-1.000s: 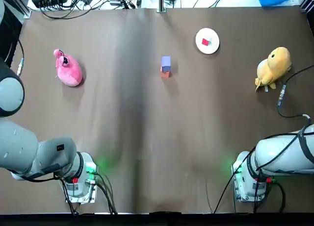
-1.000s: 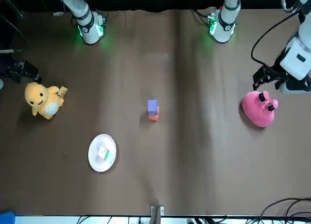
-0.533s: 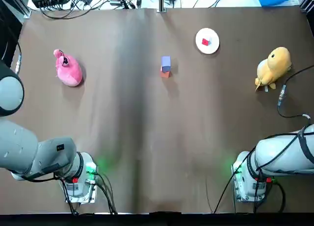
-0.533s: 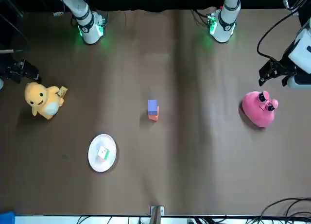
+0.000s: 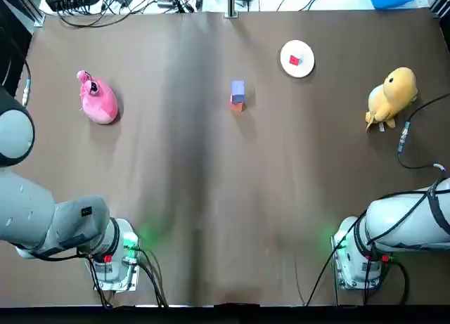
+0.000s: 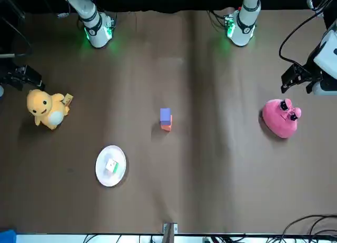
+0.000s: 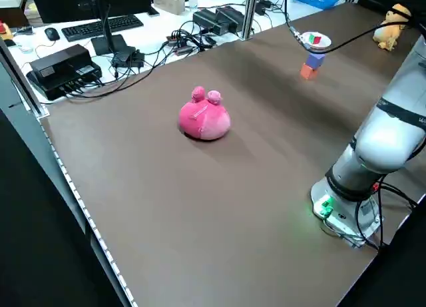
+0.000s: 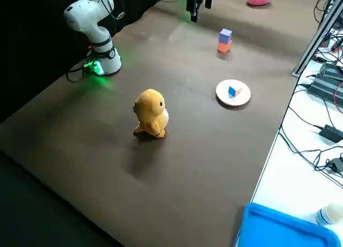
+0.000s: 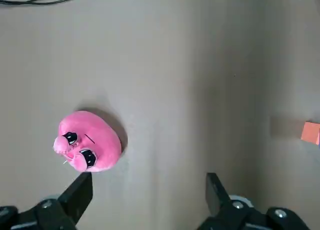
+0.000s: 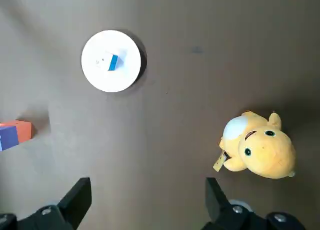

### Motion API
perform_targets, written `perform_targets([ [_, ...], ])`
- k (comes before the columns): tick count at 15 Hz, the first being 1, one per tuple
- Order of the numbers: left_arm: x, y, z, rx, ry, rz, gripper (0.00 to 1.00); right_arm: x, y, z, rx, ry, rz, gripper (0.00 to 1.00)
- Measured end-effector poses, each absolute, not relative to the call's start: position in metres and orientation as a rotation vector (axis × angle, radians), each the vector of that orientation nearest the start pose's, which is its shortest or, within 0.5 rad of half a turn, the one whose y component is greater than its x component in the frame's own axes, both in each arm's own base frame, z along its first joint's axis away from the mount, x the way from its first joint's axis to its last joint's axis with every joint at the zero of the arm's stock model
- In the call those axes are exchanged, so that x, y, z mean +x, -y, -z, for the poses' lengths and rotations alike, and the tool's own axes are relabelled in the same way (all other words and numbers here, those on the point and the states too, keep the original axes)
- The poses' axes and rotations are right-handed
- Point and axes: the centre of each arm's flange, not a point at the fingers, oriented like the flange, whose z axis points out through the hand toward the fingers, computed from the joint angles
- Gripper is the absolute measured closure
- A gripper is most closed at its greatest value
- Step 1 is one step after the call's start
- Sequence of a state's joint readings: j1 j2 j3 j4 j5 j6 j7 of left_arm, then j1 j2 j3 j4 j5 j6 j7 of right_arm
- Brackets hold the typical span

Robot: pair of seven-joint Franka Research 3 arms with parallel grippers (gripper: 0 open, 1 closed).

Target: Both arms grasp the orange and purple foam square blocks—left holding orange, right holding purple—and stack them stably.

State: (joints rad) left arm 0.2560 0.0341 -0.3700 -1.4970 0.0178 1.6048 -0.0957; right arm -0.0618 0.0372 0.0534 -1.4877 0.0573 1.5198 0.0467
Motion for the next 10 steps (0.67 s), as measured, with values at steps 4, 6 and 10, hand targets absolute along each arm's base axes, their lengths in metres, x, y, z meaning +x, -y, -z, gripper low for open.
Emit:
perform_targets([
  [4,0.567,0.0614,-0.6419,-3.141,-0.044,0.112,0.0,0.5615,-0.001,-0.6385,-3.081,-0.081,-0.01,0.0],
  [6,0.5686,0.0593,-0.6396,-3.137,-0.034,0.106,0.0,0.5615,-0.0009,-0.6385,-3.081,-0.081,-0.01,0.0],
  [10,0.5695,0.057,-0.6387,-3.136,-0.027,0.104,0.0,0.5615,-0.0009,-0.6385,-3.081,-0.081,-0.01,0.0],
])
